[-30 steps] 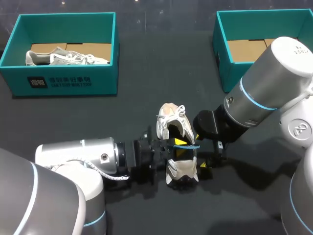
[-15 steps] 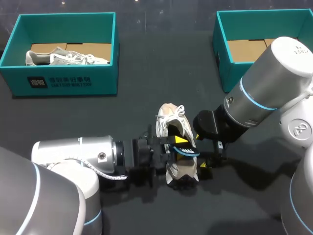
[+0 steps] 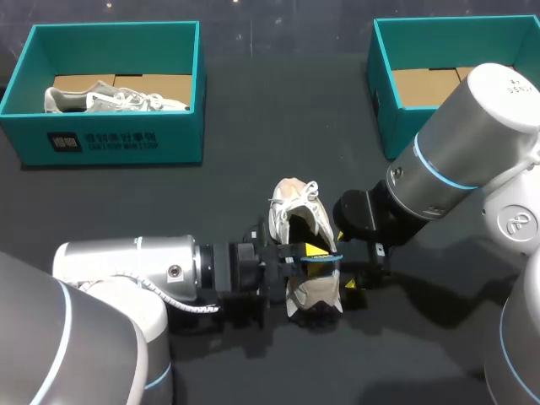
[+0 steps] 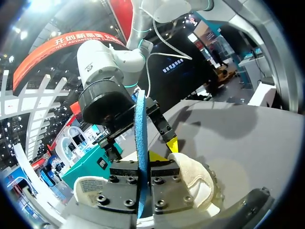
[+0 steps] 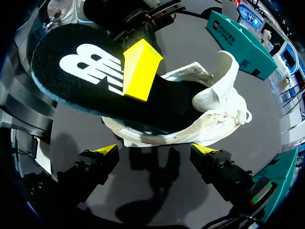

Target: Take the shoe out of the shoebox, open the shoe tongue, remove and reinsert the insole, then place the shoe into the shoebox

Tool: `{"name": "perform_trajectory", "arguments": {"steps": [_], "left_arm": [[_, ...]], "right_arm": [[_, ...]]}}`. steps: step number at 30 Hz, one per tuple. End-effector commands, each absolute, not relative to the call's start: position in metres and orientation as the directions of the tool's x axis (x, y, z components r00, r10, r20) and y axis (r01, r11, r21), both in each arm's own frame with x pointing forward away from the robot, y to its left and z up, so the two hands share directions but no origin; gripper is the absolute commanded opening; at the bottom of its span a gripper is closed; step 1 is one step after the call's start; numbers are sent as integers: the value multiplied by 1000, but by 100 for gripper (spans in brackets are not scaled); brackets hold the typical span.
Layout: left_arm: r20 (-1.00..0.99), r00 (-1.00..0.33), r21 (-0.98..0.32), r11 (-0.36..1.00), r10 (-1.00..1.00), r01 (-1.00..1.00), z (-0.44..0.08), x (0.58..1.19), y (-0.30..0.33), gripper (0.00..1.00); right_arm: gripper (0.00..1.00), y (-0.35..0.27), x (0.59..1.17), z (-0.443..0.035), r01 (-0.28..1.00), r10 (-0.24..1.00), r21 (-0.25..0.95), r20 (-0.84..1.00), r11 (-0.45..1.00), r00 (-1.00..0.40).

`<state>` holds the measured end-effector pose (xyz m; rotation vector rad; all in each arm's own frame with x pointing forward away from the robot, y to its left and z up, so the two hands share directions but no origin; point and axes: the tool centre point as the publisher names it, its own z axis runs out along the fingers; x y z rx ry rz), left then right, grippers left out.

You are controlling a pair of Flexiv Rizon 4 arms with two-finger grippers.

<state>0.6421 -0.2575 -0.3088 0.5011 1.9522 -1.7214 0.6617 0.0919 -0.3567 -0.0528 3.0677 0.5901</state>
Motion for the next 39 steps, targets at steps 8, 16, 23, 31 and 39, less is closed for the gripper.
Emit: {"name": "perform_trajectory", "arguments": {"steps": [8, 16, 23, 31, 39], "left_arm": [[-579, -813, -810, 156, -56, 566, -322, 651, -253, 0], [-593, -803, -797, 187, -60, 574, -333, 661, -251, 0], [-594, -802, -793, 208, -60, 572, -337, 666, -250, 0], [-591, -805, -795, 207, -54, 570, -337, 663, -252, 0], [-597, -801, -794, 173, -43, 583, -323, 653, -253, 31]], "right_arm": [[100, 92, 661, -357, -36, -29, 370, -25, 928, -999], [100, 92, 661, -357, -36, -29, 370, -25, 928, -999], [100, 92, 661, -357, -36, -29, 370, -25, 928, -999], [100, 92, 661, -357, -36, -29, 370, -25, 928, -999], [100, 92, 661, -357, -36, -29, 370, -25, 928, -999]]}}
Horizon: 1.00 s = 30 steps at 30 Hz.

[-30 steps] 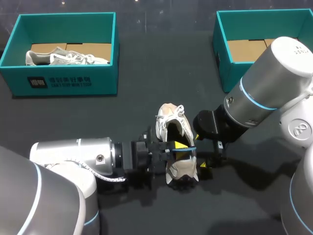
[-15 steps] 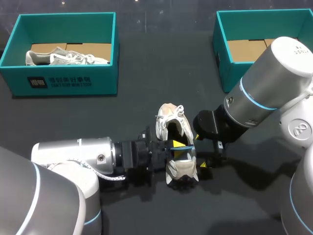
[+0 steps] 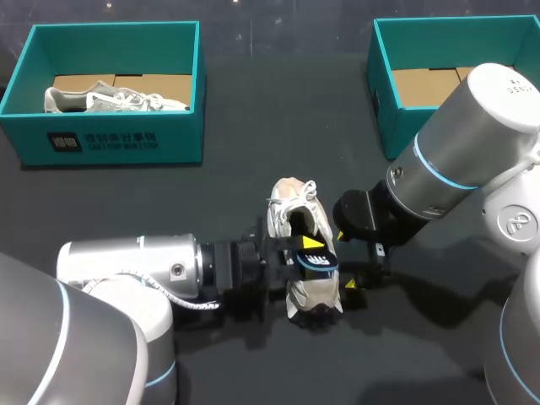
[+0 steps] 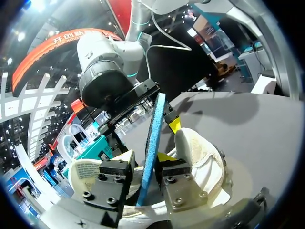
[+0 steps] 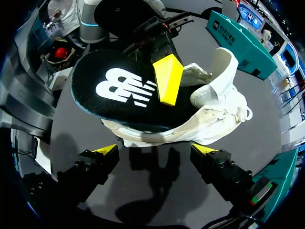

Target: Take the shoe out of the shoebox, open the shoe tongue, remove and reinsert the insole, then place the shoe into the shoebox

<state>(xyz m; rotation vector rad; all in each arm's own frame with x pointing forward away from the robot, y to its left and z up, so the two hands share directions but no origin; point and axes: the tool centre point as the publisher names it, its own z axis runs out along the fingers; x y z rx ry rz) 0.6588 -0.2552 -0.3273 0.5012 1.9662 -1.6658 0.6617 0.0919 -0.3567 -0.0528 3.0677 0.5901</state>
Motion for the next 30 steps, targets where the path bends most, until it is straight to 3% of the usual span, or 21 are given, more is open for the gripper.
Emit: {"name": "perform_trajectory", "arguments": {"steps": [1, 12, 15, 17, 30], "left_arm": [[-600, -799, -792, 168, -42, 586, -321, 652, -253, 31], [-614, -789, -781, 150, -13, 606, -310, 642, -258, 27], [-618, -786, -776, 163, -12, 609, -312, 643, -260, 14], [-625, -780, -770, 173, -11, 614, -314, 644, -262, 0], [-657, -754, -735, 242, -20, 633, -335, 665, -264, 0]], "right_arm": [[100, 92, 661, -357, -36, -29, 370, -25, 928, -999], [100, 92, 661, -357, -36, -29, 370, -25, 928, -999], [100, 92, 661, -357, -36, -29, 370, -25, 928, -999], [100, 92, 661, -357, -36, -29, 370, -25, 928, -999], [100, 92, 661, -357, -36, -29, 370, -25, 928, -999]]}}
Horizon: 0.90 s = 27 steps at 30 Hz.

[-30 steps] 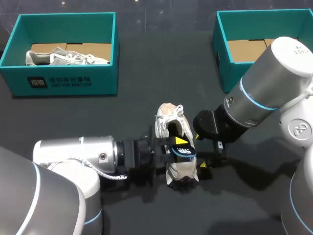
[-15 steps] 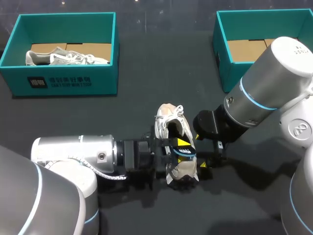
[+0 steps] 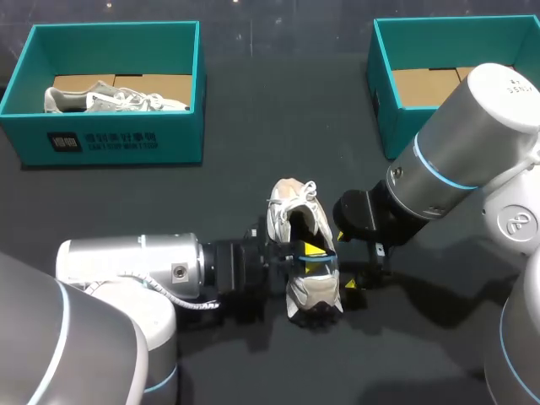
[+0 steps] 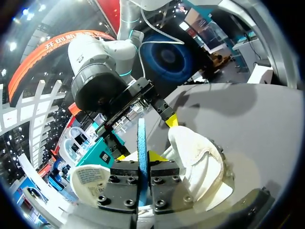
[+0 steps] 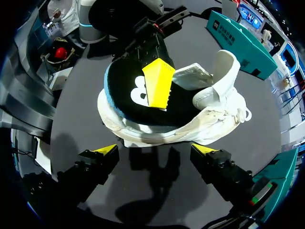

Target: Take the shoe out of the shoebox, open the shoe tongue, remove and reinsert the insole, then place the shoe into the shoebox

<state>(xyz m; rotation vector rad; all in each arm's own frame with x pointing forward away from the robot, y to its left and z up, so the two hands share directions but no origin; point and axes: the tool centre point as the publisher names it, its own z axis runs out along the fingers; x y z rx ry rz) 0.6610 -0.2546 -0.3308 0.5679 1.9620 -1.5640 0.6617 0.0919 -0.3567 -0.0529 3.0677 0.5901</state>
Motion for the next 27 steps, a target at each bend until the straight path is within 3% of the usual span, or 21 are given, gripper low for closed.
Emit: {"name": "perform_trajectory", "arguments": {"steps": [1, 10, 12, 15, 27], "left_arm": [[-656, -755, -735, 246, -21, 632, -336, 666, -264, 0], [-647, -762, -741, 252, -23, 622, -333, 665, -260, 1], [-644, -765, -744, 251, -23, 619, -330, 663, -259, 18], [-637, -770, -751, 243, -24, 614, -326, 661, -258, 26], [-633, -774, -757, 212, -8, 618, -314, 649, -260, 29]], "right_arm": [[100, 92, 661, -357, -36, -29, 370, -25, 928, -999], [100, 92, 661, -357, -36, -29, 370, -25, 928, -999], [100, 92, 661, -357, -36, -29, 370, -25, 928, -999], [100, 92, 661, -357, -36, -29, 370, -25, 928, -999], [100, 92, 661, -357, -36, -29, 370, -25, 928, -999]]}}
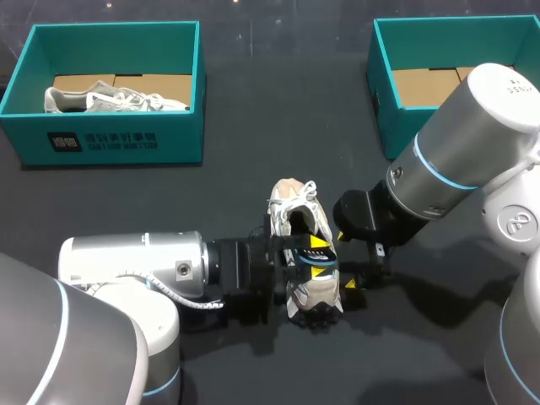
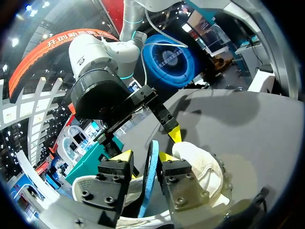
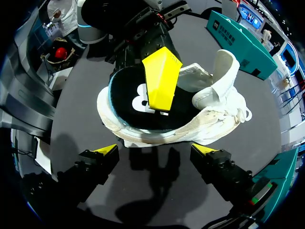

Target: Take the shoe out of the shoebox, open the shoe tongue, remove and reinsert the insole, then place the shoe into the shoebox

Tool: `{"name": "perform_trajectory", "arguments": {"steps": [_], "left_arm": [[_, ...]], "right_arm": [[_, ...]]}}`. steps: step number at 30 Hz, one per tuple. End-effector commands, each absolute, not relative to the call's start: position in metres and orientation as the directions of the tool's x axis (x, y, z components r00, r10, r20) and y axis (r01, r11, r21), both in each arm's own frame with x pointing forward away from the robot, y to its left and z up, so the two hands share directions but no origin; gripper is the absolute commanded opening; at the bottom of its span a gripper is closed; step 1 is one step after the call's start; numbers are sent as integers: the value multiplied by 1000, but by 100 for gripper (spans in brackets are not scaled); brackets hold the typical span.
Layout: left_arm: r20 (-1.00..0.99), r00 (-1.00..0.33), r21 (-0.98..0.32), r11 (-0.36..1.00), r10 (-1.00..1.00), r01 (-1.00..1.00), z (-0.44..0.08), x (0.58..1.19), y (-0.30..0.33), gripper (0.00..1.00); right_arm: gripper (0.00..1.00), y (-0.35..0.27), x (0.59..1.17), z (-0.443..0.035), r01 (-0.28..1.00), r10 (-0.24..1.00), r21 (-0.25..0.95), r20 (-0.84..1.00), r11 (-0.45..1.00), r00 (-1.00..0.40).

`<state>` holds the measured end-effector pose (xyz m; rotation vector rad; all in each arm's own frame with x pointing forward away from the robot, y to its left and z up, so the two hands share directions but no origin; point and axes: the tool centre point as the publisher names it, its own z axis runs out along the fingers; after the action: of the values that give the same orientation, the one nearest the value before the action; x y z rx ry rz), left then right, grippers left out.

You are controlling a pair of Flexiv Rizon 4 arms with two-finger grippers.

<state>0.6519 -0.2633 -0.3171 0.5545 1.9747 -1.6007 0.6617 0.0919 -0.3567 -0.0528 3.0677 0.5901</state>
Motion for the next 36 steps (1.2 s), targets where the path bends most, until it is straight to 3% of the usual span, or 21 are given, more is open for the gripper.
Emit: {"name": "perform_trajectory", "arguments": {"steps": [1, 2, 4, 26, 27, 28, 29, 36], "left_arm": [[-634, -773, -757, 210, -7, 619, -314, 648, -261, 27], [-635, -773, -757, 209, -6, 620, -314, 648, -261, 22], [-637, -771, -754, 207, -1, 623, -314, 647, -262, 0], [-630, -776, -735, 306, 23, 606, -339, 669, -259, 0], [-630, -777, -736, 303, 22, 605, -337, 668, -258, 5], [-627, -779, -739, 300, 22, 603, -335, 667, -257, 20], [-626, -779, -740, 299, 22, 603, -334, 666, -257, 23], [-619, -785, -750, 273, 30, 602, -321, 657, -255, 30]], "right_arm": [[100, 92, 661, -357, -36, -29, 370, -25, 928, -999], [100, 92, 661, -357, -36, -29, 370, -25, 928, -999], [100, 92, 661, -357, -36, -29, 370, -25, 928, -999], [100, 92, 661, -357, -36, -29, 370, -25, 928, -999], [100, 92, 661, -357, -36, -29, 370, -25, 928, -999], [100, 92, 661, -357, -36, -29, 370, -25, 928, -999], [100, 92, 661, -357, -36, -29, 370, -25, 928, -999], [100, 92, 661, -357, -36, -29, 370, -25, 928, -999]]}}
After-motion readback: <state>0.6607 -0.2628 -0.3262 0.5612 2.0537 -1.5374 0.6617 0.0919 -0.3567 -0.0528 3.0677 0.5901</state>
